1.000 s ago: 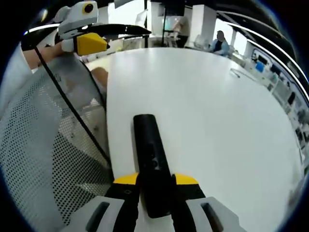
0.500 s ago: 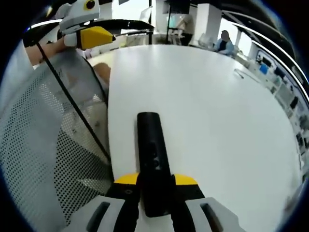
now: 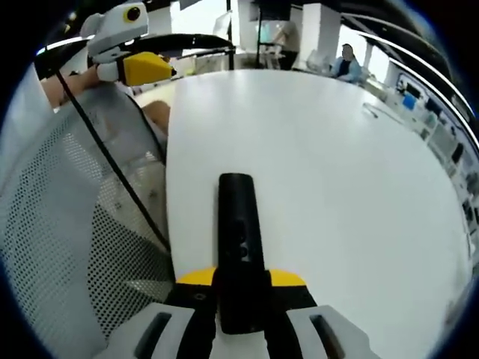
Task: Press the specified remote control buttons in sequence, fully releasing each button before pressing the next.
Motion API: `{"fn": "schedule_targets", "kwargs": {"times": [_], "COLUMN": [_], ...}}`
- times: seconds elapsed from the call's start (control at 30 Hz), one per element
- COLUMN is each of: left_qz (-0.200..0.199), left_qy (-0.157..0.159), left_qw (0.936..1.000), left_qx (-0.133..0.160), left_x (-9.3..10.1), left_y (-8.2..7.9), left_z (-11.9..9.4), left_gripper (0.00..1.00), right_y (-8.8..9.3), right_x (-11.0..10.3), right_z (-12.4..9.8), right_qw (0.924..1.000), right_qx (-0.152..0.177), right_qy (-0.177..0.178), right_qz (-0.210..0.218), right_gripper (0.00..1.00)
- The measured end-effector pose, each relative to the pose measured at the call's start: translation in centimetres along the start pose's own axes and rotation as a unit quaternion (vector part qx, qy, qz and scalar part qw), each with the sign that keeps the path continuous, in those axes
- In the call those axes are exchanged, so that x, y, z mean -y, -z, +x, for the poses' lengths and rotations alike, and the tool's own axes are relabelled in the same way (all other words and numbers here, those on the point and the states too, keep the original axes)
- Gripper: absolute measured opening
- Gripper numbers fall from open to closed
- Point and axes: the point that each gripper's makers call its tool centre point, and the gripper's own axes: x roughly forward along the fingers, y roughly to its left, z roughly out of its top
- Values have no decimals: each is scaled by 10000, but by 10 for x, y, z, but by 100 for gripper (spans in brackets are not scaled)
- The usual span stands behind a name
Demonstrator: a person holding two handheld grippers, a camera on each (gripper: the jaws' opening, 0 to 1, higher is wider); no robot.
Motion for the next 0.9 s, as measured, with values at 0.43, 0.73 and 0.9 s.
{"fn": "schedule_targets", "kwargs": {"times": [0.43,0.73,0.9], "left_qz": [146,179,185], "left_qy": [-51,-82,-72], "left_qw": [9998,9996,9996], "left_qx": [-140,-184,-223], "left_x": [-2,-3,-3], "left_y": [5,7,8], "left_z": [0,0,0], "left_gripper": [99,98,98], "right_y": [-5,-10,-12], "right_x": [12,25,33], "right_z": [3,5,7], "right_qw": [10000,10000,9999], "right_qx": [11,-2,-31], "right_qy": [22,51,85], "right_qz": [-74,-72,-120], "right_gripper": [21,21,21]}}
